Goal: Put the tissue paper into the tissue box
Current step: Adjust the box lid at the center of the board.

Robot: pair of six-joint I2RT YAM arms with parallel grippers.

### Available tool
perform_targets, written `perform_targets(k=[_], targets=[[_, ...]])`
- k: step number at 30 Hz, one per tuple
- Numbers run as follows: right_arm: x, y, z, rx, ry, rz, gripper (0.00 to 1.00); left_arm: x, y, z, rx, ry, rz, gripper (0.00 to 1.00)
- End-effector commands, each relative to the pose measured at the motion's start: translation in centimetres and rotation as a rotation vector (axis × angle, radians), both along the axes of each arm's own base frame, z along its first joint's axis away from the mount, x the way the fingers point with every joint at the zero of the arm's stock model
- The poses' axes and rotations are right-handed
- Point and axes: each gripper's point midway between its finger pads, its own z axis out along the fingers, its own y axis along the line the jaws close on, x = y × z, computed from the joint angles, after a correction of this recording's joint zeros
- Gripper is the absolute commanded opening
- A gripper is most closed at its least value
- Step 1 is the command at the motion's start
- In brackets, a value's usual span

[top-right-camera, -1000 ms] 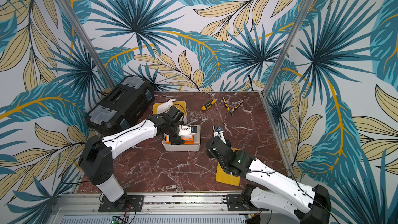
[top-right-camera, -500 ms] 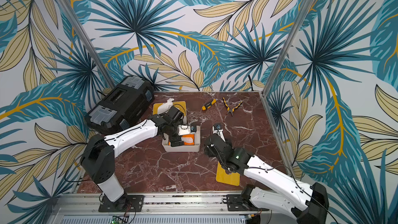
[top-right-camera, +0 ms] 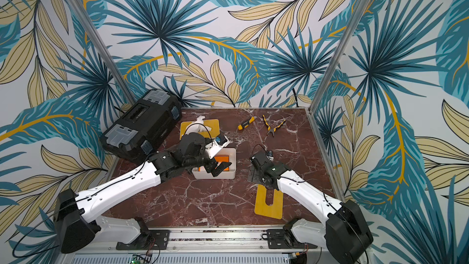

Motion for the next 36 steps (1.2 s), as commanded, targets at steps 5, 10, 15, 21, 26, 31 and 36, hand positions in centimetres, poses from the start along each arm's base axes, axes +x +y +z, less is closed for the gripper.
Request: perform_targets(k=[5,10,15,21,26,31,36], targets=[[-1.7,-1.5,-1.8,-0.044,0.085,-0.096,0.98,2.5,5.1,1.1,-0.157,-0.058,0.381,1.00],[-1.7,-2.4,-2.4,-0.104,0.102,-0.114,0.95,3.2,7.7,0.0,-0.140,-0.034,0.505,1.00],[-1.8,-2.6,-3.4,-0.185,0.193,-0.089,0.92,3.4,7.4,-1.3,-0.132,0.023,0.485,1.00],[-1.7,-1.6,-4.9,-0.161,0.241,-0.076,0.85,3.5,7.4,-1.8,-0.114,0.026,0.475,1.00],[-2.0,-0.8,-5.5,-0.098,0.247,-0.089,0.80,3.6,7.8,-2.2,-0.096,0.023,0.481,1.00],[-2.0,0.1,-6.0,-0.045,0.248,-0.088,0.75,3.6,8.1,-2.4,-0.089,0.026,0.489,1.00],[-2.2,0.1,-6.8,-0.051,0.273,-0.085,0.71,3.6,8.4,-2.4,-0.082,0.026,0.498,1.00]])
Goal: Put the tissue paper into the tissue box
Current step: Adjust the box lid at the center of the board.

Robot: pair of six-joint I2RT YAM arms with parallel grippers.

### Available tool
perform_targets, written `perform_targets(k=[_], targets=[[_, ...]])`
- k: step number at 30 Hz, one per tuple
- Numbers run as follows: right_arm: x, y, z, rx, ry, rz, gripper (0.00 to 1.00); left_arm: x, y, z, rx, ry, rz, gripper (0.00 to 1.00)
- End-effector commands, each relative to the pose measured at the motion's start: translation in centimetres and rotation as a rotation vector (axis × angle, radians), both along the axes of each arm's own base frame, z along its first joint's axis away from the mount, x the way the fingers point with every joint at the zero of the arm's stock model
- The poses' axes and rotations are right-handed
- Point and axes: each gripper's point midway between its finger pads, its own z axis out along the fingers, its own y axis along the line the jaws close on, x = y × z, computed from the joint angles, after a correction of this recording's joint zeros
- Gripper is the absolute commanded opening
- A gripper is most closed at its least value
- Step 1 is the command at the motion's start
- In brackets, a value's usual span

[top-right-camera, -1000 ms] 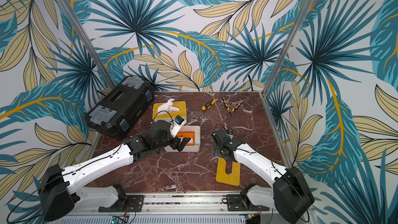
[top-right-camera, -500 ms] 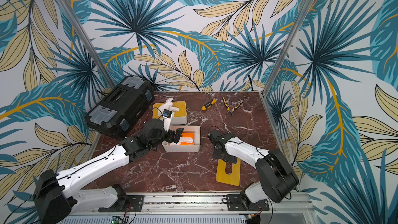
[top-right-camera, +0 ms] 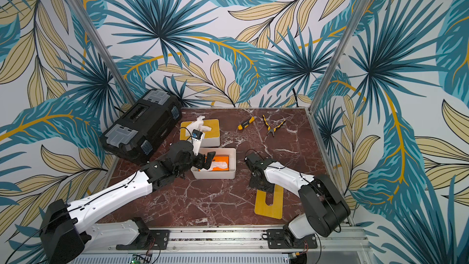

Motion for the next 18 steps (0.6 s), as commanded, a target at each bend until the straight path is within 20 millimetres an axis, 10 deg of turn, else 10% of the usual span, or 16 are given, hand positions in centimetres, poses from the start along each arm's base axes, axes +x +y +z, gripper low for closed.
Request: perform_targets(k=[1,18], targets=[[-0.9,-0.2,-1.2,0.002,0.035,-0.016,0.70,-0.3,0.8,-1.1,0.030,0.017,0.012,1.00],[-1.2,1.2,-2.9,0.077,0.066,-0.029,0.52,-0.3,1.8,-0.9,0.057,0.006,0.039,1.00]])
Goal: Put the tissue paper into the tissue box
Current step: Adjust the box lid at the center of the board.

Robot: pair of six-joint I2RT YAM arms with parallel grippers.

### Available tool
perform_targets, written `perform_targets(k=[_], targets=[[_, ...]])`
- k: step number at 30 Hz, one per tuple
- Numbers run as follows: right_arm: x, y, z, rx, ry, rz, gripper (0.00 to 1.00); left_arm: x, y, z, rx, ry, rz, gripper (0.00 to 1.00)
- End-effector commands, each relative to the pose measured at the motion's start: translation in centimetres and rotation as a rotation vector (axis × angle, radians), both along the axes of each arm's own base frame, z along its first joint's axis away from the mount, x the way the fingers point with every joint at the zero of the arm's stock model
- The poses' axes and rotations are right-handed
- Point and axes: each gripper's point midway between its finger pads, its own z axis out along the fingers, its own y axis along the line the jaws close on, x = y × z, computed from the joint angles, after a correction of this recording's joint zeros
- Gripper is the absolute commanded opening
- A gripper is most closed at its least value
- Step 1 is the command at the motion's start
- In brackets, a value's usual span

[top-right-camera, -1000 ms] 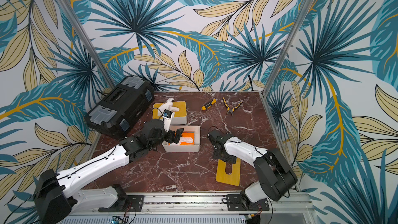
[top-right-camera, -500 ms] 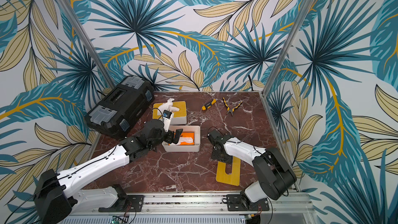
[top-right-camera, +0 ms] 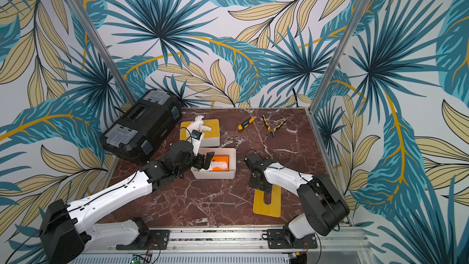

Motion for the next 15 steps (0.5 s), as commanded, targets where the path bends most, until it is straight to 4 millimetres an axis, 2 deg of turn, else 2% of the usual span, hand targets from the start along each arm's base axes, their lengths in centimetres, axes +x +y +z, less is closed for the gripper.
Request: perform_targets(k=[1,8,15], targets=[[-1.4,1.0,-2.3,0.054,0.082,-0.005,0.51,-0.4,1.3,-0.5,0.030,-0.001,0.021,1.00],[1.9,3.3,-1.9,0.067,0.059,0.025,0.45,-0.5,2.1,0.1,0.034,-0.017,0.042,1.00],[5.8,3.9,-0.8,0.013,-0.002,0.030,0.38,-0.7,2.6,0.9,0.018,-0.038,0.058,1.00]])
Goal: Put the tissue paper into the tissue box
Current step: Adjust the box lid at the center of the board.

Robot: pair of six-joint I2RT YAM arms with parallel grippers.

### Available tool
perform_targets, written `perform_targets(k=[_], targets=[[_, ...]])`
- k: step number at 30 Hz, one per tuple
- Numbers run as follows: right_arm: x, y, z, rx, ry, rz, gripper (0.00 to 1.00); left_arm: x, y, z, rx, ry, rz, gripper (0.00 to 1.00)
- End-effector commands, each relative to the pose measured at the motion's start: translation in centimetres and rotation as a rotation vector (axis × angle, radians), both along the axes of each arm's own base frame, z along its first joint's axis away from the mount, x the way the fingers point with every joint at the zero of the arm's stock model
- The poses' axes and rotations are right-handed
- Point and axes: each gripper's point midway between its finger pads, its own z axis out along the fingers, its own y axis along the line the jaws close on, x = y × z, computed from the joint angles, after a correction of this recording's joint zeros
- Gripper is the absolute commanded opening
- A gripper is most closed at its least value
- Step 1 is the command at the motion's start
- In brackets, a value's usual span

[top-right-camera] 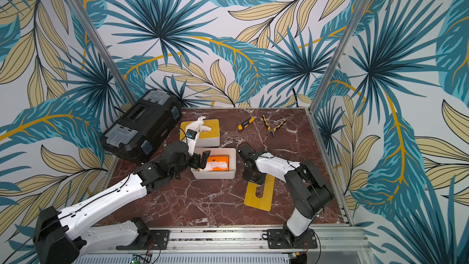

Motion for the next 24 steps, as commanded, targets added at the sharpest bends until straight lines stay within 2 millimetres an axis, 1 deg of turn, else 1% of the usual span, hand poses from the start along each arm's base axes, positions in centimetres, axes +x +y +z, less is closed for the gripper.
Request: perform_targets(k=[1,5,10,14,19,22,24], targets=[[2.3,0.9,-0.9,-0.001,-0.043,0.011,0.38,-0.4,1.0,-0.7,0.021,0.002,0.018,1.00],[2.9,0.4,-0.7,-0.018,-0.058,-0.006,0.35,-0.7,1.4,-1.2,0.042,0.018,0.021,1.00],[2.2,0.0,-1.4,-0.006,-0.038,-0.015,0.35,-0.7,1.6,-1.2,0.042,0.013,0.026,1.00],[1.1,-0.6,-2.1,-0.023,-0.010,-0.012,0.45,-0.7,1.6,-1.2,0.041,0.011,0.026,1.00],[-0.3,-1.3,-2.8,-0.037,0.017,-0.007,0.50,-0.6,1.7,-1.3,0.040,0.009,0.028,1.00],[-0.7,-1.5,-2.9,-0.034,0.016,-0.007,0.53,-0.5,1.8,-1.5,0.044,0.011,0.030,1.00],[-0.9,-1.5,-2.9,-0.033,0.020,-0.006,0.56,-0.5,1.8,-1.5,0.048,0.011,0.030,1.00]])
